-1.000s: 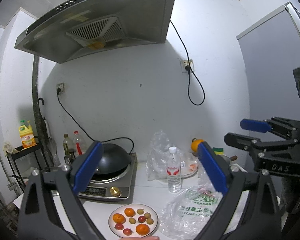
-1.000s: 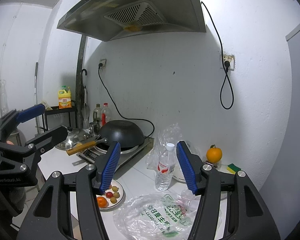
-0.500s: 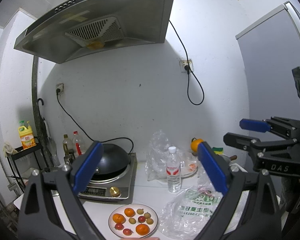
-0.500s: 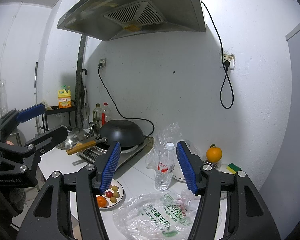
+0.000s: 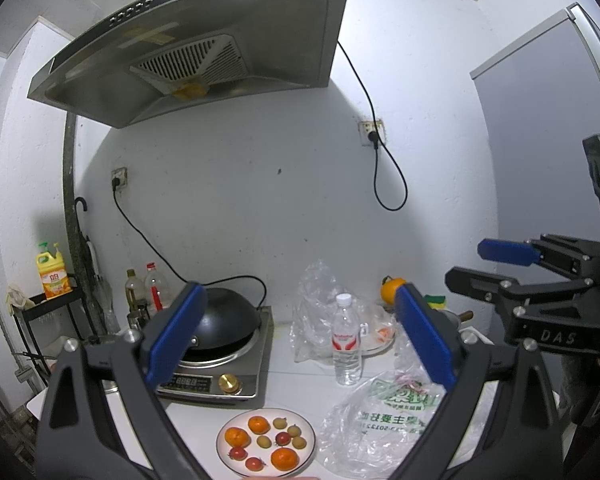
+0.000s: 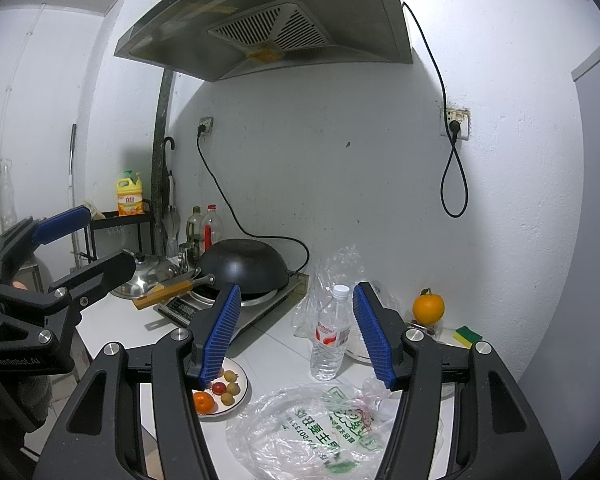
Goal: Organize fruits
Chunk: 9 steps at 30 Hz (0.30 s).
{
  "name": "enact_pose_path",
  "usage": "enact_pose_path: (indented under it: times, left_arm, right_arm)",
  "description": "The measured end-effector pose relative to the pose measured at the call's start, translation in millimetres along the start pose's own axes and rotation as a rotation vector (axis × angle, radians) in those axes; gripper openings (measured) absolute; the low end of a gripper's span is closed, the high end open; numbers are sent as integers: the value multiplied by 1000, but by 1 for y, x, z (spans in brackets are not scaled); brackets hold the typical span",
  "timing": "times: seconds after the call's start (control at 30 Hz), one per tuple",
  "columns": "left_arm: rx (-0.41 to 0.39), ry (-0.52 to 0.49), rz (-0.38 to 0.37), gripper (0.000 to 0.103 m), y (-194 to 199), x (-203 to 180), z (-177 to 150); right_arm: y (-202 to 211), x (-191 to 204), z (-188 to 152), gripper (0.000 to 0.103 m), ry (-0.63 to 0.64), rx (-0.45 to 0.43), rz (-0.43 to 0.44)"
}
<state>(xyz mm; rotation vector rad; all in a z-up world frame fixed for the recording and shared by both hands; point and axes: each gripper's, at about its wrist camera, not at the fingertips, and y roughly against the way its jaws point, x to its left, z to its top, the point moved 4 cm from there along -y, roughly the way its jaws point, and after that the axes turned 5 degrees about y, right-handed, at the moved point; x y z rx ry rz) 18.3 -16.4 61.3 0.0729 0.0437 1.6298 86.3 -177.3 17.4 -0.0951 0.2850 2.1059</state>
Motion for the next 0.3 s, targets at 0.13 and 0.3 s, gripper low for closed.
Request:
enact_pose_path:
  times: [0.13, 0.3]
  left_arm:
    - [1, 1, -5, 96, 0, 0, 1]
    - [4, 2, -17, 96, -4, 1, 1]
  right_arm:
    - [-1, 0, -1, 62, 0, 2, 0]
    - [-2, 0, -3, 62, -2, 4, 1]
